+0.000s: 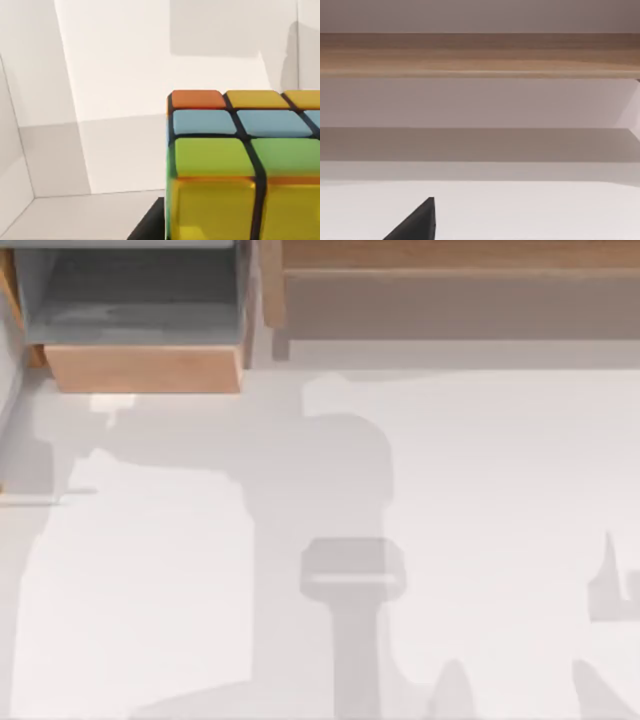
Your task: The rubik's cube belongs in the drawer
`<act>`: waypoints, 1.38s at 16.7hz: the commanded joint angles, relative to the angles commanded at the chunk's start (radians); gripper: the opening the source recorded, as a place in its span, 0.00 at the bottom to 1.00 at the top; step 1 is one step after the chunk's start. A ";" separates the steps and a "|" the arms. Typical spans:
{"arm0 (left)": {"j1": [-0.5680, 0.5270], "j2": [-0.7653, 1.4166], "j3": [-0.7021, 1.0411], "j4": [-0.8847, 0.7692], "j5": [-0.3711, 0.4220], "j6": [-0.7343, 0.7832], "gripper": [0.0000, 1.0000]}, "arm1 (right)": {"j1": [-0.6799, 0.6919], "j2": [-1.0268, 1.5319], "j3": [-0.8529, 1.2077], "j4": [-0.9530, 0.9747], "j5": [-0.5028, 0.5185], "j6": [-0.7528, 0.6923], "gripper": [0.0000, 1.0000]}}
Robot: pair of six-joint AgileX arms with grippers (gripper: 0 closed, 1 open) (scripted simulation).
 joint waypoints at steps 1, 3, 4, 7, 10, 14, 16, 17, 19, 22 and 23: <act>0.040 0.051 0.021 -0.001 0.005 -0.003 0.00 | 0.000 0.000 0.000 0.000 0.000 0.000 1.00; 0.090 0.143 0.051 0.006 0.017 -0.009 0.00 | 0.000 0.000 0.000 0.000 0.000 0.000 1.00; 0.104 0.179 0.060 0.011 0.024 -0.012 0.00 | 0.000 0.000 0.000 0.000 0.000 0.000 1.00; 0.110 0.217 0.067 0.021 0.033 -0.016 0.00 | 0.000 0.000 0.000 0.000 0.000 0.000 1.00; 0.110 0.217 0.067 0.021 0.033 -0.016 0.00 | 0.000 0.000 0.000 0.000 0.000 0.000 1.00; 0.110 0.217 0.067 0.021 0.033 -0.016 0.15 | 0.000 0.000 0.000 0.000 0.000 0.000 1.00; 0.110 0.217 0.067 0.021 0.033 -0.016 0.30 | 0.000 0.000 0.000 0.000 0.000 0.000 1.00; 0.110 0.217 0.067 0.021 0.033 -0.016 0.38 | 0.000 0.000 0.000 0.000 0.000 0.000 1.00; 0.110 0.217 0.067 0.021 0.033 -0.016 0.53 | 0.000 0.000 0.000 0.000 0.000 0.000 1.00; 0.110 0.217 0.067 0.021 0.033 -0.016 0.75 | 0.000 0.000 0.000 0.000 0.000 0.000 1.00; 0.110 0.217 0.067 0.021 0.033 -0.016 0.83 | 0.000 0.000 0.000 0.000 0.000 0.000 1.00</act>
